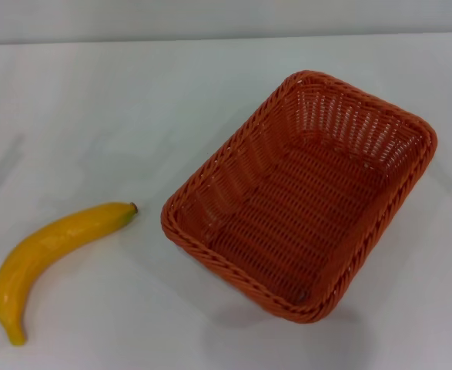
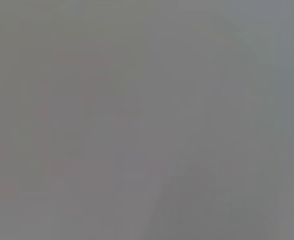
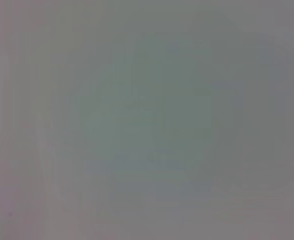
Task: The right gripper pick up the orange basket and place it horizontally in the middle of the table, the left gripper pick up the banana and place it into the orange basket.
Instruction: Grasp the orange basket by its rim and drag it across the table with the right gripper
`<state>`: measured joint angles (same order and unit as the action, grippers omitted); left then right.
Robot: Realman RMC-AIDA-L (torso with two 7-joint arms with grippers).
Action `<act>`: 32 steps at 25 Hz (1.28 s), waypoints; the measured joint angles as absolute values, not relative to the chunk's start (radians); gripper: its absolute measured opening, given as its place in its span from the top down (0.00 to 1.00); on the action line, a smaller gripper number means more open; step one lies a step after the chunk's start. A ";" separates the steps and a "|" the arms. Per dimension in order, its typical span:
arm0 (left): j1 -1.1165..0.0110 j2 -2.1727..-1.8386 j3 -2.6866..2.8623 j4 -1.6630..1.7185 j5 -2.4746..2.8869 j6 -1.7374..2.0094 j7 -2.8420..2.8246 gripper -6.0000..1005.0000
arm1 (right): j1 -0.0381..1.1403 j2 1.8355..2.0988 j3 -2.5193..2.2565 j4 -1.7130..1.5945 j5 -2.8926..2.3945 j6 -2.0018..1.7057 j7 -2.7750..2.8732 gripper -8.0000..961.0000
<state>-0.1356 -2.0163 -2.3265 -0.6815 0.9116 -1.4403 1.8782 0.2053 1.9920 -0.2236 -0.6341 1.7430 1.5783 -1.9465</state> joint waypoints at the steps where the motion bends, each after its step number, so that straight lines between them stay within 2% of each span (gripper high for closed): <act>1: -0.137 -2.016 -2.327 -0.682 0.913 -1.440 1.876 0.24 | 0.205 1.993 -0.224 -0.633 1.742 1.577 -1.948 0.09; 18: -0.148 -2.012 -2.375 -0.863 1.139 -1.390 1.644 0.24 | 0.197 1.992 -0.217 -0.623 1.730 1.572 -1.944 0.09; 24: -0.155 -2.003 -2.448 -1.164 1.468 -1.398 1.302 0.24 | 0.193 1.988 -0.214 -0.623 1.730 1.564 -1.938 0.09; 28: -0.203 -1.964 -2.476 -1.305 1.677 -1.466 1.084 0.24 | 0.193 1.981 -0.209 -0.623 1.731 1.558 -1.933 0.09; 32: -0.317 -1.916 -2.503 -1.387 1.897 -1.612 0.945 0.24 | 0.193 1.977 -0.210 -0.625 1.732 1.550 -1.928 0.09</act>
<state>-0.3170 -1.9165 -2.5031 -1.3868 1.8975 -1.6120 0.9449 0.1931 1.9773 -0.2096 -0.6252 1.7318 1.5502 -1.9281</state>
